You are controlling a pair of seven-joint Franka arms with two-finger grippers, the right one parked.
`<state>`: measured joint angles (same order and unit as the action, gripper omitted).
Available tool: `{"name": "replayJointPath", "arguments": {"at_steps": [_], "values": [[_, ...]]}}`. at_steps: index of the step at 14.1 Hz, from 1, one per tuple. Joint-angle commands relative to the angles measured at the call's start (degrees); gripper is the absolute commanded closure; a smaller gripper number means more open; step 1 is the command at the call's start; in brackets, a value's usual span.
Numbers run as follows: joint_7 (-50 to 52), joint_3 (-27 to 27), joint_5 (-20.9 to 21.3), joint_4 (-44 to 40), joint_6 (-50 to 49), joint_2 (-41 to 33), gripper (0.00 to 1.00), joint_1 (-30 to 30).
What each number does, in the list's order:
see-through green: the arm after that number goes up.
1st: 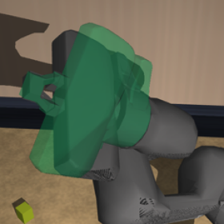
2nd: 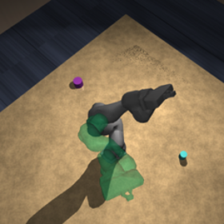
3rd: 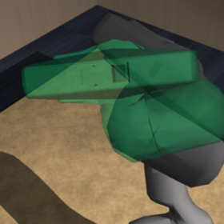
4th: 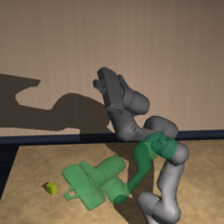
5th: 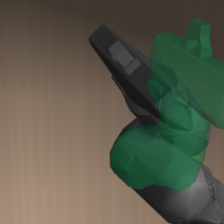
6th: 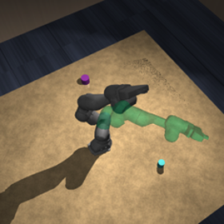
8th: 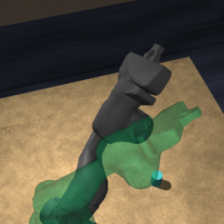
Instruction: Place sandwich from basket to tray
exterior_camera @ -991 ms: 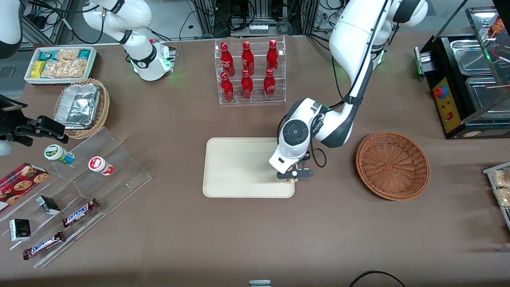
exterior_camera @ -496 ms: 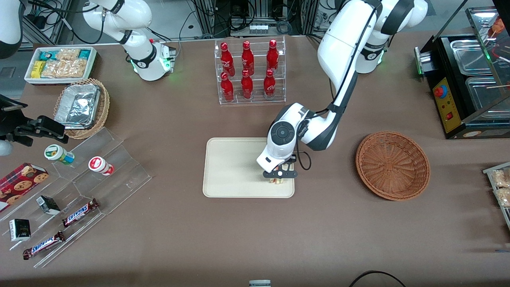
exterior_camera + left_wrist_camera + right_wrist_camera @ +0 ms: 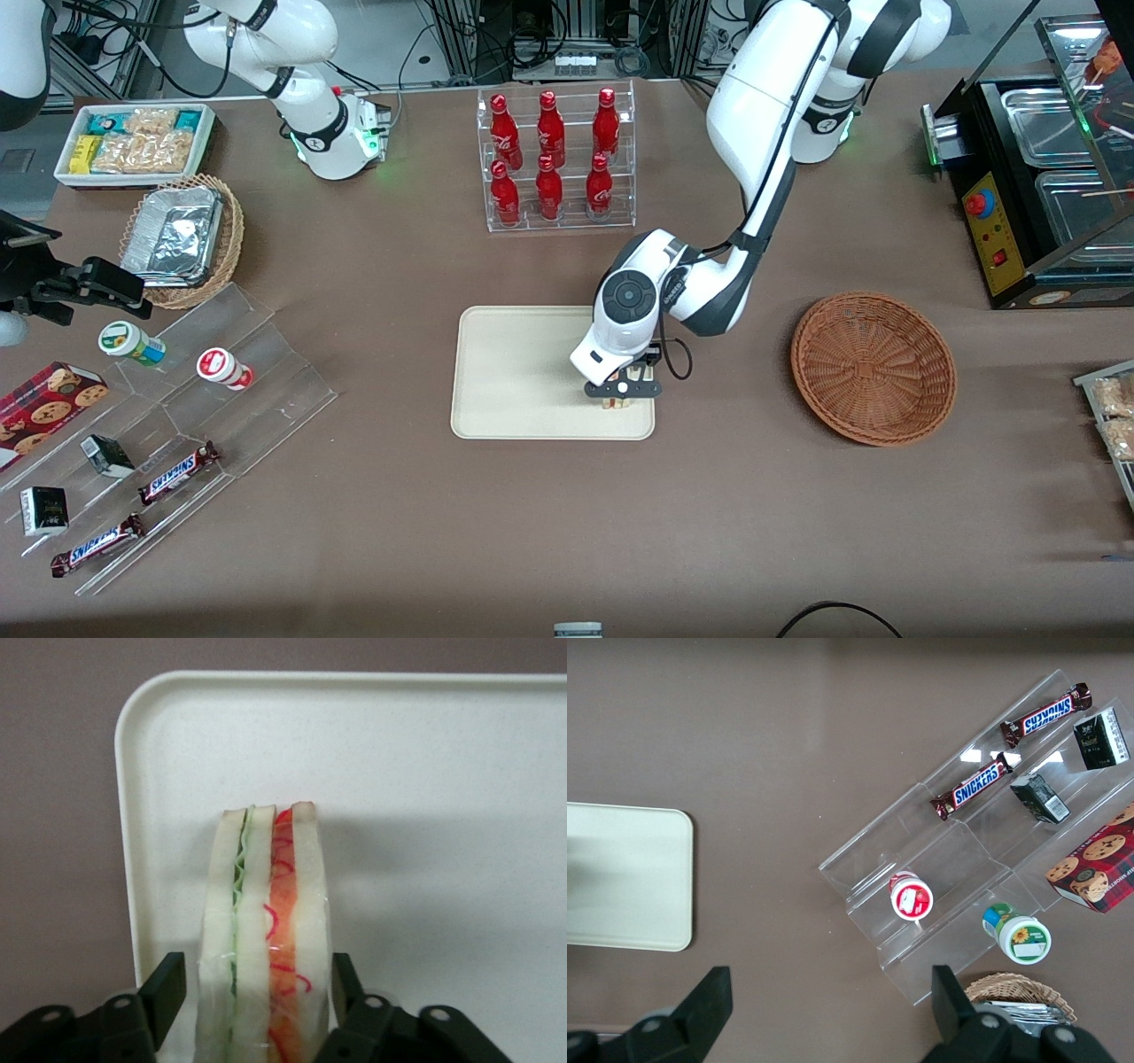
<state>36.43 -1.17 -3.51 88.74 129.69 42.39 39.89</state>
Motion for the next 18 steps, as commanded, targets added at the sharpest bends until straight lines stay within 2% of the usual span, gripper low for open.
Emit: {"name": "replayJointPath", "arguments": {"at_steps": [1,5,10,16,18], "values": [[0.66,-0.67,0.26,-0.76,-3.12,-2.65,0.0,-0.43],[-0.04,-1.91,0.08,-0.5,-14.53,-11.26,0.0,-5.77],[-0.57,-1.99,0.17,-0.06,-17.7,-17.77,0.0,-11.66],[-13.29,-1.99,0.17,-0.24,-32.71,-27.96,0.0,-23.87],[-16.73,-1.99,0.25,-0.06,-34.68,-31.21,0.0,-28.27]]}}
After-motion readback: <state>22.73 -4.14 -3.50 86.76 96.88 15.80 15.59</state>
